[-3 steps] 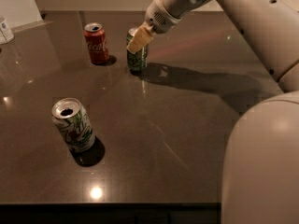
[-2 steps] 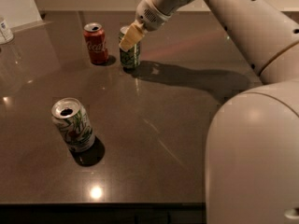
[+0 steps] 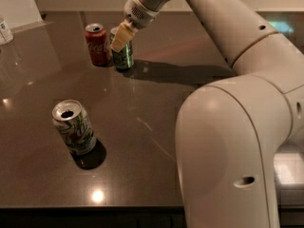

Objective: Move green can near coke can

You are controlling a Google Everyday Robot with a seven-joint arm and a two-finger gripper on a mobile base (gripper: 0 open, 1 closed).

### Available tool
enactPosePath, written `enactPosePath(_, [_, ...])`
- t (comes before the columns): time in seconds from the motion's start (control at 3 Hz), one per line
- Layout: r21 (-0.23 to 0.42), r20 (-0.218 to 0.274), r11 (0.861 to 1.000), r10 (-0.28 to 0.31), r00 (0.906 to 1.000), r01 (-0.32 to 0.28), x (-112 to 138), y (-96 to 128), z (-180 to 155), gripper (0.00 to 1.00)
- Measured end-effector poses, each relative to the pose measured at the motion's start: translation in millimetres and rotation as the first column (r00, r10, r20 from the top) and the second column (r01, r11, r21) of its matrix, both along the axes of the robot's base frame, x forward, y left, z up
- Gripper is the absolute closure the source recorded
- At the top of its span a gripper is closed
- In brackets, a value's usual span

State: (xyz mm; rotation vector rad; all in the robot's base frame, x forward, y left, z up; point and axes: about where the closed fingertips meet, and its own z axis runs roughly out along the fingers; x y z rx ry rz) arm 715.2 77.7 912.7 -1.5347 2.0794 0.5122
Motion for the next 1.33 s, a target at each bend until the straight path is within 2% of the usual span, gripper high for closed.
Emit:
enactPosePath(0.67, [0.0, -0.006, 1.0, 0.006, 1.0, -0.006, 0.7, 5.0, -4.8, 0.12])
enactPosePath(1.0, [-0.001, -0.01, 1.0, 0.009, 0.9999, -0.009, 1.0, 7.4, -7.6, 0.0])
enactPosePath(1.33, [-0.001, -0.01, 1.0, 0.009, 0.9999, -0.009, 1.0, 7.4, -7.8, 0.0])
